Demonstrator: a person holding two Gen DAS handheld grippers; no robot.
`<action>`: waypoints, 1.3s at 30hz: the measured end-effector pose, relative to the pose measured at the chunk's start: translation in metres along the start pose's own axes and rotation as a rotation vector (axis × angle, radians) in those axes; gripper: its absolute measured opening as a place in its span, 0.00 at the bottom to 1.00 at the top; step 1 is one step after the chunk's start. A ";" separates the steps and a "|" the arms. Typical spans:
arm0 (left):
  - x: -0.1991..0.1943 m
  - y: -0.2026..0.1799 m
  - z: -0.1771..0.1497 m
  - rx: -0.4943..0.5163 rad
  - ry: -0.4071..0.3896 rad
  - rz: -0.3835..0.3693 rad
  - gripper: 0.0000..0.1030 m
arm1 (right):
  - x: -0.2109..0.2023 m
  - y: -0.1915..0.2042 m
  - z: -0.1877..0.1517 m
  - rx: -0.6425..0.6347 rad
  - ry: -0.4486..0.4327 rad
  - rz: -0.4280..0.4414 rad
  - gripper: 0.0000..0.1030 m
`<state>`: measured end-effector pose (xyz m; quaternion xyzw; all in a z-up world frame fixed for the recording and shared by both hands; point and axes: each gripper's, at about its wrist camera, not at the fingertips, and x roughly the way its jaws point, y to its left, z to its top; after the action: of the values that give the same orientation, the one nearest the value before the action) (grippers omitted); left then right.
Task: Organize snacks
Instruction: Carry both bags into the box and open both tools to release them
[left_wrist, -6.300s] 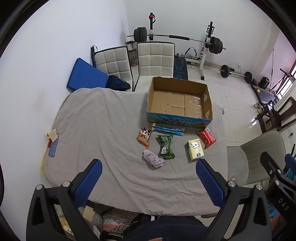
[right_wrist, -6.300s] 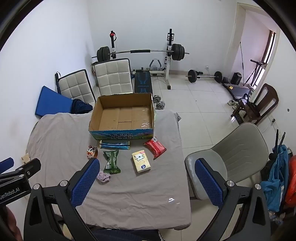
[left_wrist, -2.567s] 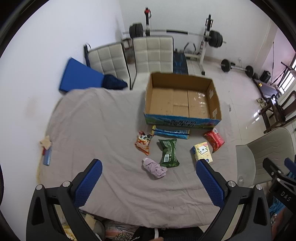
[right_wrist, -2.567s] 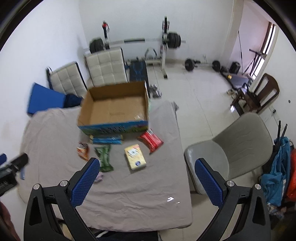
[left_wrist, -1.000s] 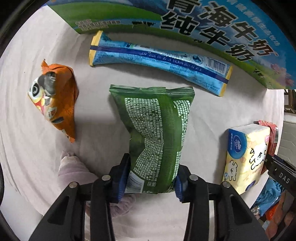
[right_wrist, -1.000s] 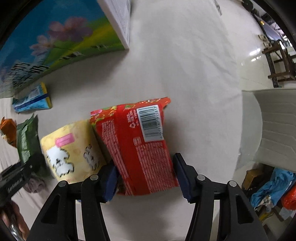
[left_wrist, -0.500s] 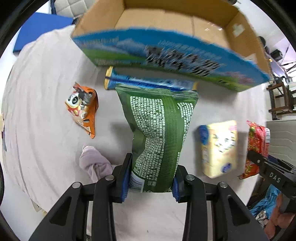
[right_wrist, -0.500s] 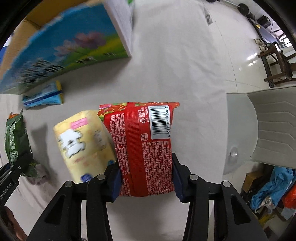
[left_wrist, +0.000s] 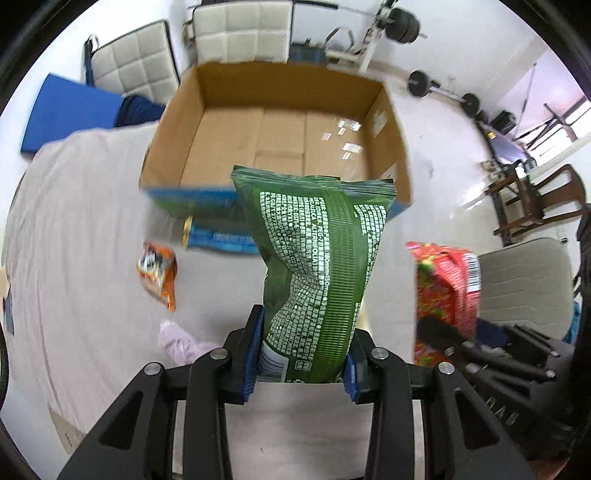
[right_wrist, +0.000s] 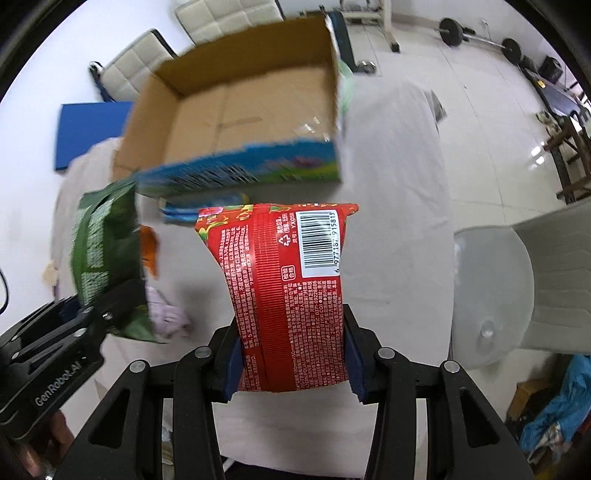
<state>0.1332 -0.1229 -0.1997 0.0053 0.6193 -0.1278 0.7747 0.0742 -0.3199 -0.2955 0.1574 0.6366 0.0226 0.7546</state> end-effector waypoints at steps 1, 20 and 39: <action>-0.006 -0.001 0.009 0.007 -0.009 -0.013 0.32 | -0.009 0.005 0.002 -0.003 -0.012 0.007 0.46; 0.111 0.056 0.238 0.016 0.136 -0.144 0.32 | 0.058 0.035 0.203 0.075 -0.055 -0.059 0.46; 0.214 0.060 0.279 -0.024 0.348 -0.194 0.34 | 0.189 0.009 0.295 0.108 0.064 -0.150 0.47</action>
<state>0.4560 -0.1528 -0.3492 -0.0417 0.7429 -0.1918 0.6400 0.3964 -0.3287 -0.4317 0.1489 0.6705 -0.0633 0.7240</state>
